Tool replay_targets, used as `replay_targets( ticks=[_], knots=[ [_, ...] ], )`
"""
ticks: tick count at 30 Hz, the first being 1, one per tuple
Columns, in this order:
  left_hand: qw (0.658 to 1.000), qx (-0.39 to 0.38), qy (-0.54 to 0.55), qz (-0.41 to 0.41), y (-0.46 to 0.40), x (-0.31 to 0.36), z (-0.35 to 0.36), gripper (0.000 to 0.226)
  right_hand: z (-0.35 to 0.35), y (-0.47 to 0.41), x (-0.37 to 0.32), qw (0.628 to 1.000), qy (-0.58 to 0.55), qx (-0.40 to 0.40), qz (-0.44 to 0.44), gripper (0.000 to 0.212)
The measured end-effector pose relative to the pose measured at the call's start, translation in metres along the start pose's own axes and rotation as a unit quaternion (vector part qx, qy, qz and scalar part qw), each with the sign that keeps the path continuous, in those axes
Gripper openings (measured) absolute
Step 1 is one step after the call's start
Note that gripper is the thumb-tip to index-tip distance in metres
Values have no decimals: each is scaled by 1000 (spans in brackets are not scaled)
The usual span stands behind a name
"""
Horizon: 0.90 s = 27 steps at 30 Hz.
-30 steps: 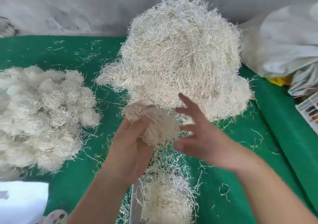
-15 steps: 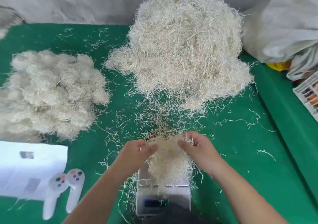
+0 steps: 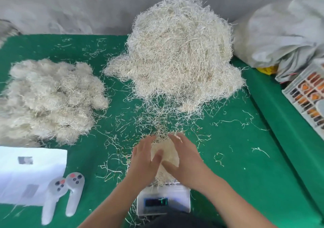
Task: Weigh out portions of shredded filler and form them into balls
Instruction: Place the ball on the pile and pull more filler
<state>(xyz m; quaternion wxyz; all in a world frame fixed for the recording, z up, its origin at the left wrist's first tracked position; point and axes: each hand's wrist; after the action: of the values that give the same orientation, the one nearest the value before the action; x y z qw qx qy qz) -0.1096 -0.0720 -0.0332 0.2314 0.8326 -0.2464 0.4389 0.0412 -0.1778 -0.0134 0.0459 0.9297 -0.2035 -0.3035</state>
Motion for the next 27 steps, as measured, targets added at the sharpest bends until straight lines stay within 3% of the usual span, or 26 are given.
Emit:
replay_targets(
  ticks=[7,27],
  knots=[
    [997,9,10,76,9,1,-7,60,15,9,-8,998,60,16,-21,90],
    [993,34,-80,82,-2,15,-36,44,-6,-1,-4,998,10,60,-18,84]
  ],
)
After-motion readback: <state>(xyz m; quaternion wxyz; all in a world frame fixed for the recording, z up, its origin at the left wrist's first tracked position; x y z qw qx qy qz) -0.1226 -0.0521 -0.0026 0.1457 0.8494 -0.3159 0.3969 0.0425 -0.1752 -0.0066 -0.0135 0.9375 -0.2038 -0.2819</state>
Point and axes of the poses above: each hand's wrist, its own y-axis away from the middle knuckle, its own z-axis out of the palm, x = y × z, and after that the axes turned 7 degrees about y, right-handed
